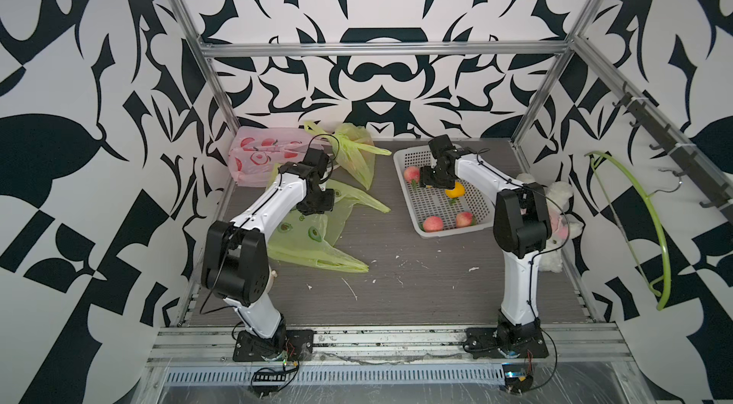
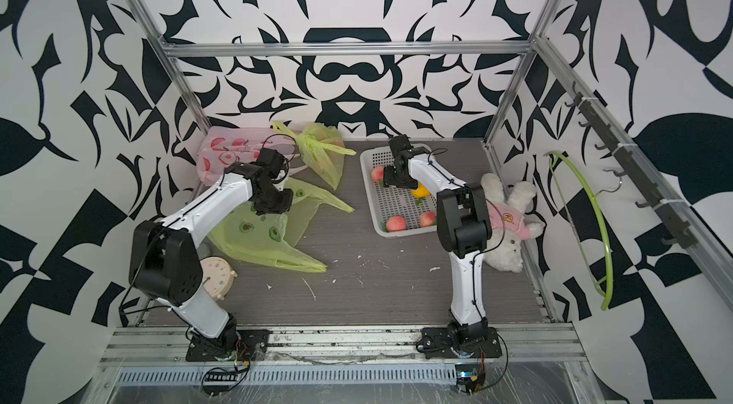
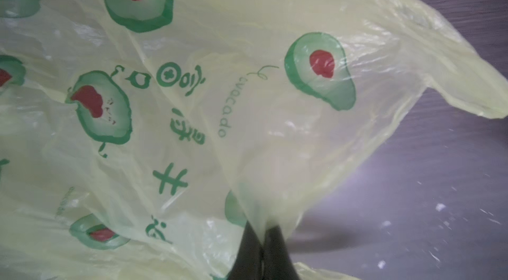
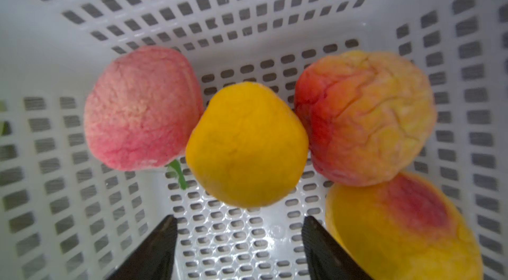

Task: Place the peach into a plastic bag & tie a knot
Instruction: Pick up the peach from the basket.

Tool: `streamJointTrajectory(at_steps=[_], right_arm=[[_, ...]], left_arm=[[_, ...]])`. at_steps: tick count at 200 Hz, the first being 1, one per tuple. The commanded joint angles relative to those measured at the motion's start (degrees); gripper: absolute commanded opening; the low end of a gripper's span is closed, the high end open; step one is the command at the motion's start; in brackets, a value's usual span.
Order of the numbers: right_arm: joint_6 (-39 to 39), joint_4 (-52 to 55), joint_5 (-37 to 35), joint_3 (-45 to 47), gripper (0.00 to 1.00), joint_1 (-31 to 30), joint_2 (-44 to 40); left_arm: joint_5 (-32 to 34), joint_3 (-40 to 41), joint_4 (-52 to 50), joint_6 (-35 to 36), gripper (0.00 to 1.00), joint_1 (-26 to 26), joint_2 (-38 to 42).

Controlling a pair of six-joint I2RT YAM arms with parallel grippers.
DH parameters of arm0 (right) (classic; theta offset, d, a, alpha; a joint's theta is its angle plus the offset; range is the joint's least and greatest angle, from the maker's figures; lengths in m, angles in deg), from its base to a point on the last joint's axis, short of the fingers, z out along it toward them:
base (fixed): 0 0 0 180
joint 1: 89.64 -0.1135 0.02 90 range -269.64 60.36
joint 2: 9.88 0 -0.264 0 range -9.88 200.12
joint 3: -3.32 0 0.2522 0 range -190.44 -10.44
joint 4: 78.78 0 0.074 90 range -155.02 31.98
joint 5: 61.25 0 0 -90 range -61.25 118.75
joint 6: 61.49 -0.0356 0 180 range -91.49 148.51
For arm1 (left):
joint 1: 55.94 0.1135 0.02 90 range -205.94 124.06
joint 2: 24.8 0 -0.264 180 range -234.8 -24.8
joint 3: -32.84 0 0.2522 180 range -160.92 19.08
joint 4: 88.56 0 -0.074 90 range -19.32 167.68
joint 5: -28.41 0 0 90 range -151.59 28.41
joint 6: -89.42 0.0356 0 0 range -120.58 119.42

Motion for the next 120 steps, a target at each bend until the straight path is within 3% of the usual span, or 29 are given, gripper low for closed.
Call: streamJointTrajectory(at_steps=[1, 48, 92, 120], right_arm=[[-0.10, 0.94, -2.35, -5.44, 0.76, 0.23, 0.75], [0.00, 5.01, -1.39, -14.61, 0.76, 0.54, 8.08], [0.22, 5.14, 0.75, -15.22, 0.51, 0.93, 7.90], [-0.03, 2.69, 3.85, -8.55, 0.42, 0.98, -0.69]], left_arm=[[-8.93, -1.47, -5.32, 0.53, 0.00, -0.19, 3.26], [-18.50, -2.09, -4.22, -1.79, 0.00, -0.17, 7.70], [-25.90, -2.35, 0.53, -4.52, 0.00, -0.15, 7.67], [-29.38, -2.98, 3.85, -6.53, 0.00, 0.01, 6.45]])
